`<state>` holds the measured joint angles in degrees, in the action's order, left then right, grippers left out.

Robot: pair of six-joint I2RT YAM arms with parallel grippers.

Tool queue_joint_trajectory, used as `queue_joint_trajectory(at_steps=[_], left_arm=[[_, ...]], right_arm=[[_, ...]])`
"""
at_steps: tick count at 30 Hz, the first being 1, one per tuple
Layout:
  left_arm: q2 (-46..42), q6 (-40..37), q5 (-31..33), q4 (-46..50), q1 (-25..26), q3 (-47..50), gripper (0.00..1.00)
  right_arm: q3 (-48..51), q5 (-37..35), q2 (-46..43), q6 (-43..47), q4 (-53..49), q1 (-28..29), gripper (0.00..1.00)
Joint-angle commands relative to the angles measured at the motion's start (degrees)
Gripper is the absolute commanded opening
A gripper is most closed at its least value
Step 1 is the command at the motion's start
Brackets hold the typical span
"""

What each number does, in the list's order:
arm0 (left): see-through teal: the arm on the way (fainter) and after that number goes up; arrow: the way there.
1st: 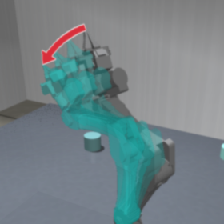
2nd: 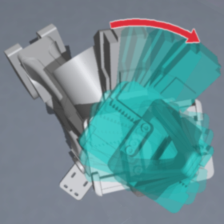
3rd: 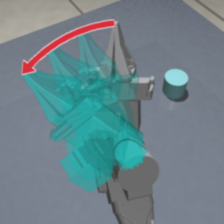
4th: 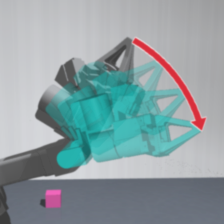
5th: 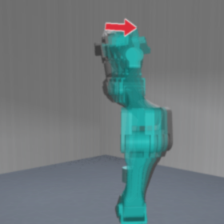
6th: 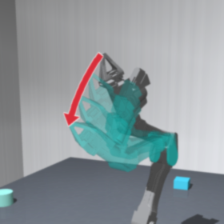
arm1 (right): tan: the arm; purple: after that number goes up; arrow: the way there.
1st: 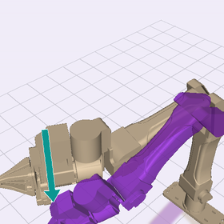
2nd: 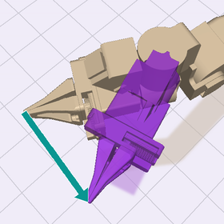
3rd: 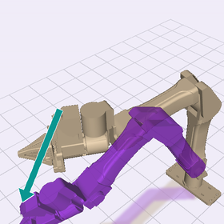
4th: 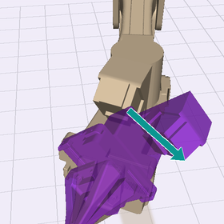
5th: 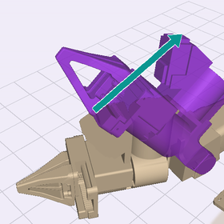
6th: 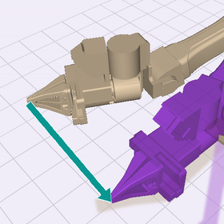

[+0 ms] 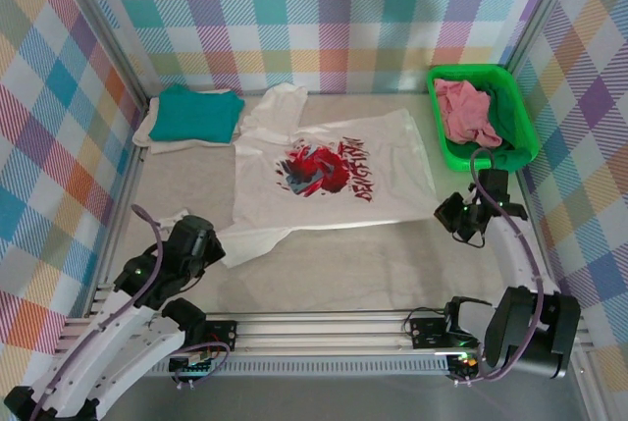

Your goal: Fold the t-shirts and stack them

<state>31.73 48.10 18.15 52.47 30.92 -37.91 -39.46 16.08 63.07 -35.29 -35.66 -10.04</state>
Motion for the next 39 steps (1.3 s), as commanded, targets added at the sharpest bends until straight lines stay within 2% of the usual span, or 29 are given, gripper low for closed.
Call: queue_joint_trajectory(at_steps=[1, 5, 8, 12, 16, 21, 25, 28, 31, 39], left_arm=[[-3.2, -1.1, 4.5, 5.7, -0.7, -3.1, 0.00], [-5.7, -2.3, 5.5, 5.7, -0.7, -3.9, 0.00], [-2.3, -4.5, 4.2, 4.8, -0.7, -6.0, 0.00], [0.5, -7.7, 10.0, 8.9, -0.7, -14.4, 0.00], [3.3, -10.6, 10.5, 9.3, -0.8, -17.6, 0.00], [10.7, -15.9, 7.1, 1.3, -1.7, -15.8, 0.00], [20.5, -21.9, 0.7, -2.4, -8.0, -20.2, 0.00], [26.6, -26.9, -4.5, -3.9, -12.7, -23.7, 0.00], [32.3, -30.8, -6.9, -4.4, -15.4, -27.4, 0.00], [45.1, -38.2, -10.6, -2.3, -18.5, -36.8, 0.00]], right_arm=[[1.2, 1.1, -4.5, 0.7, -6.6, 0.4, 0.00], [1.4, 2.4, -6.5, 1.5, -8.1, 0.4, 0.00], [-0.9, 2.2, -6.4, 2.7, -9.4, 1.1, 0.00], [-5.1, 0.8, -6.7, 4.1, -13.2, 2.6, 0.00], [-6.7, 0.4, -5.2, 5.2, -14.0, 3.4, 0.00], [-10.7, -0.6, 0.7, 6.1, -11.3, 5.1, 0.00], [-14.9, -2.4, 7.7, 7.6, -8.8, 5.6, 0.00], [-17.8, -2.7, 12.9, 8.4, -7.2, 6.1, 0.00], [-20.1, -3.5, 16.5, 8.5, -6.6, 6.4, 0.00], [-23.3, -5.2, 22.5, 9.5, -5.4, 6.4, 0.00]])
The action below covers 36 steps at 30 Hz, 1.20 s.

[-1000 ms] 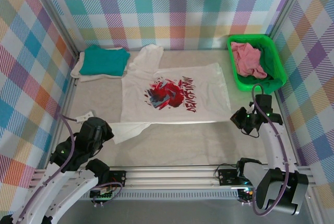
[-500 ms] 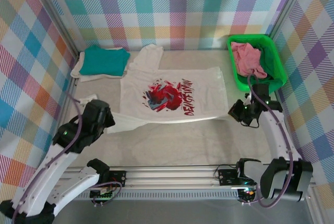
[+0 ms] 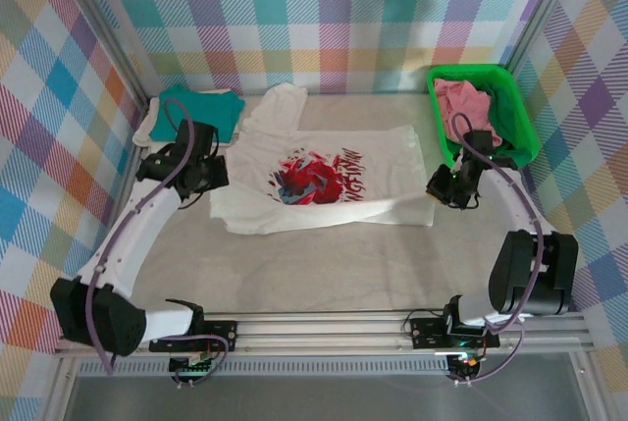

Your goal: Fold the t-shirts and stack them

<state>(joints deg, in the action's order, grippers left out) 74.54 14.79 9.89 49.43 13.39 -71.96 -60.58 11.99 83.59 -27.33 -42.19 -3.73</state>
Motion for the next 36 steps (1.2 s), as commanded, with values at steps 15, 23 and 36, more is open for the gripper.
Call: queue_joint_trajectory(at_steps=[15, 23, 36], left_arm=[[26.1, -12.7, -1.9, 2.5, -1.8, -21.9, 0.00], [37.7, -16.8, 0.5, 5.7, -1.8, -35.8, 0.02], [38.2, -4.9, -9.5, 3.4, -1.4, -37.5, 0.71]], right_arm=[[-11.7, -1.5, 16.7, 1.6, 4.0, 1.1, 0.00], [-19.8, -1.9, 24.7, 0.8, 2.8, 3.0, 0.15], [-22.7, -2.3, 15.9, 3.6, 0.2, 7.8, 0.39]])
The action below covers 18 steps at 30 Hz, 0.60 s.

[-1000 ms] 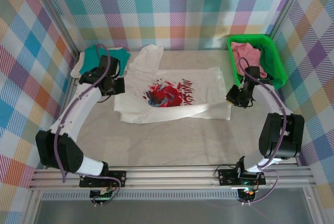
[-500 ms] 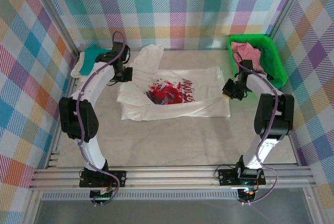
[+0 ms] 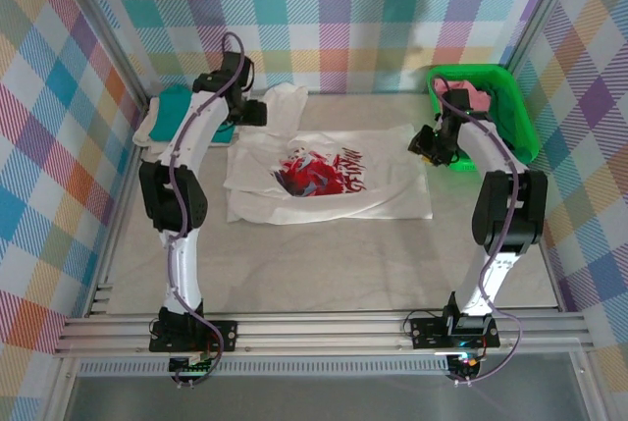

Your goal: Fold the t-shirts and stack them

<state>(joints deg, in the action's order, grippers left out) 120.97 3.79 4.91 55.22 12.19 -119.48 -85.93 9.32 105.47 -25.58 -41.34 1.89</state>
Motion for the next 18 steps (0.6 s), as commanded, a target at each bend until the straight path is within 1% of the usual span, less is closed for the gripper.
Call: queue_joint_trajectory(at_steps=[1, 4, 7, 11, 13, 15, 18], left_arm=[[-11.6, 8.2, -5.5, -5.8, -0.2, 16.9, 0.67], [-16.9, 12.8, -5.9, -11.3, -0.3, 30.8, 0.64], [-17.7, 14.1, -4.7, -13.4, -1.6, 37.4, 0.64], [-16.2, 14.5, -3.9, -17.6, -4.0, 40.3, 0.64], [-14.4, 14.8, -4.4, -18.8, -5.2, 39.7, 0.62], [-12.9, 15.0, -3.5, -19.9, -5.5, 38.9, 0.60], [-10.6, 15.2, -2.8, -20.4, -5.7, 37.5, 0.58]], right_arm=[[5.4, 0.7, -8.1, 2.0, 1.3, 3.1, 0.40], [11.0, 2.3, -11.5, 3.1, 6.0, 6.0, 0.42], [12.5, 1.8, -11.3, 5.6, 7.1, 9.5, 0.42], [15.4, 3.0, -10.9, 6.8, 12.2, 12.0, 0.42], [16.4, 4.3, -10.8, 6.9, 14.6, 12.7, 0.42], [17.2, 4.9, -10.8, 7.2, 16.6, 13.5, 0.42], [17.2, 5.5, -9.8, 6.8, 17.3, 13.8, 0.42]])
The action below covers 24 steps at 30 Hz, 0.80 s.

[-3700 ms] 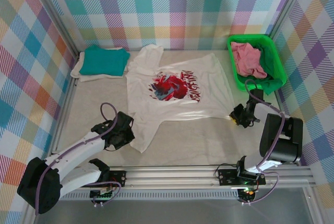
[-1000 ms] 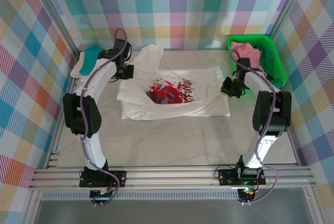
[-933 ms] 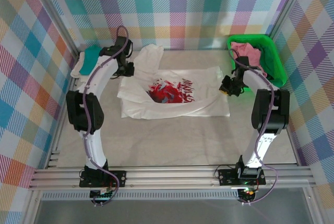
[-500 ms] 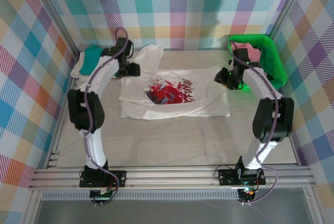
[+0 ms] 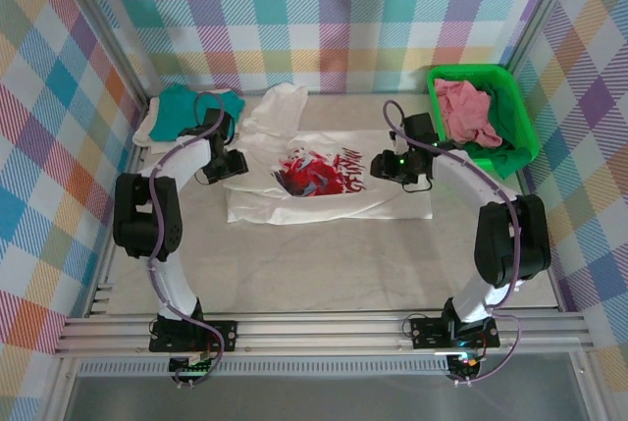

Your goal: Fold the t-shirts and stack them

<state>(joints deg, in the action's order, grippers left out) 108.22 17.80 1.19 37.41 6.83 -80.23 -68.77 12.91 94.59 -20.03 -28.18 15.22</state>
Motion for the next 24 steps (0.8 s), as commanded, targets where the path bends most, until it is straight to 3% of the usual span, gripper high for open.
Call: queue_joint_trajectory(at_steps=[1, 5, 10, 12, 17, 24], left_arm=[[2.8, 1.3, 1.0, -3.3, -0.4, -1.7, 0.57], [5.1, 1.7, 1.1, -3.7, -0.5, -2.7, 0.55], [5.2, 2.1, 0.9, -3.9, -0.5, -2.9, 0.33], [4.4, 2.1, 1.3, -3.8, -0.3, -2.7, 0.29], [2.5, 1.7, 2.0, -2.5, 0.1, -2.9, 0.02], [2.5, 1.4, 2.7, 0.2, 1.2, -5.6, 0.00]], right_arm=[[0.0, 1.9, 1.3, 1.2, 4.4, 0.5, 0.42], [-0.2, 2.4, 1.9, 0.6, 4.6, 0.5, 0.43], [-1.1, 2.1, 2.7, 0.4, 3.8, 0.6, 0.43], [-1.2, 1.9, 2.6, 0.3, 3.8, 0.6, 0.43], [-1.5, 1.6, 2.9, 0.0, 3.8, 0.6, 0.43], [-2.2, 1.6, 3.2, -0.2, 3.6, 0.6, 0.43]])
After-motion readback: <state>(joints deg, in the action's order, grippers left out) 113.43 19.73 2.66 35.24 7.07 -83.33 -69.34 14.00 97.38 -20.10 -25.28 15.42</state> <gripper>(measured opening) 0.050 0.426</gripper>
